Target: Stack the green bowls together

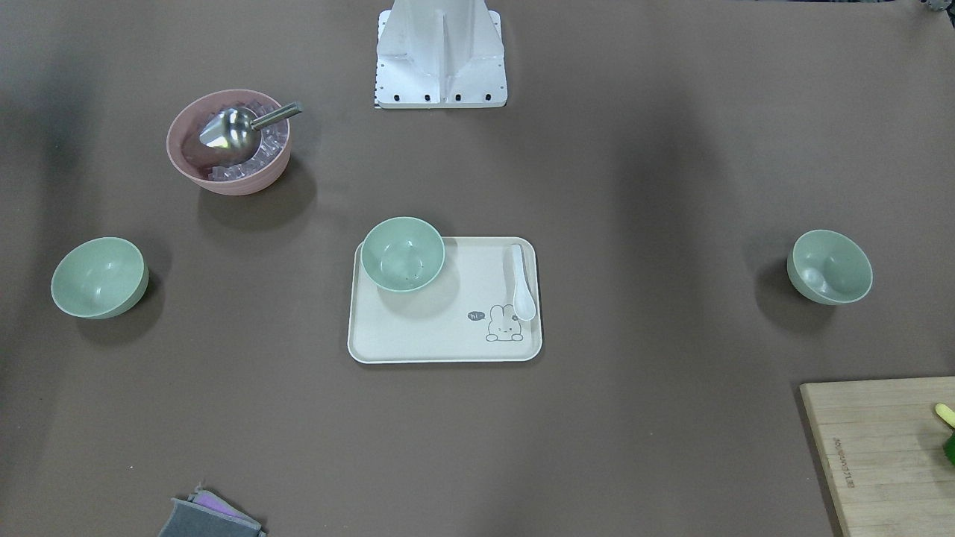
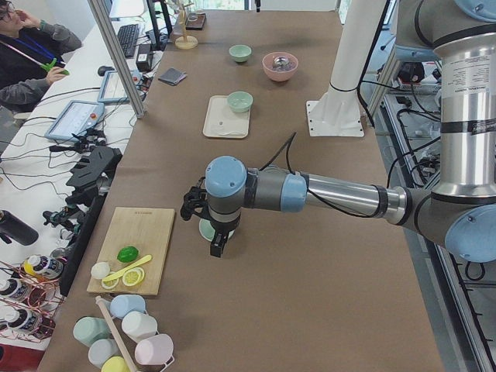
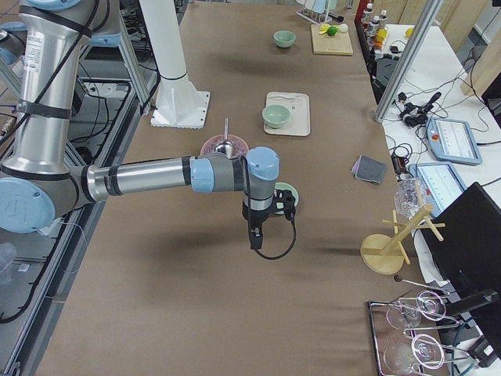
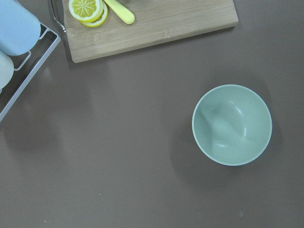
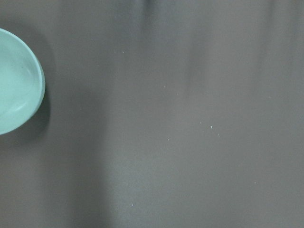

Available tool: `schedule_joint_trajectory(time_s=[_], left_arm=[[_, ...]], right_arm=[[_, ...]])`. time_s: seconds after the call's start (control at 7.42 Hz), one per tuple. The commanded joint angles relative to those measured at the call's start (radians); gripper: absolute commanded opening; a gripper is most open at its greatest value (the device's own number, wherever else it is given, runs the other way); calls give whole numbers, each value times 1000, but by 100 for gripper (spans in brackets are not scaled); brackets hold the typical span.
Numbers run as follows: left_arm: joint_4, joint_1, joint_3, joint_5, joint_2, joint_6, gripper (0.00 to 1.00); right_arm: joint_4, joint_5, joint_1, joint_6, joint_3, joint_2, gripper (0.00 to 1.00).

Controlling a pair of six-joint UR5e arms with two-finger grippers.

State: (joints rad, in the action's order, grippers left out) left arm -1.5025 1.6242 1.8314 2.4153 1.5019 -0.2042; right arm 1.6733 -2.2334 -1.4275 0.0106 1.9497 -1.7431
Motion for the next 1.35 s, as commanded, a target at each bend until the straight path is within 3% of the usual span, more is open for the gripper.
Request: schedule_joint_trajectory(time_s=[0.0,0.54,0.94,1.21], left_arm=[[5,-1,-24,5,41,21,98],[-57,-6,-34,4,61,37,98],[-97,-108,-171,-5,132,90,98],[-148,-169,-219,-7,138,227,99]], right_arm=[[0,-24,-10,2,3,30,100],[-44,-26,-4,-3,5,53,100],[-61,-38,71,136,-6,77,100],[-63,-34,152,254,-24,103,100]])
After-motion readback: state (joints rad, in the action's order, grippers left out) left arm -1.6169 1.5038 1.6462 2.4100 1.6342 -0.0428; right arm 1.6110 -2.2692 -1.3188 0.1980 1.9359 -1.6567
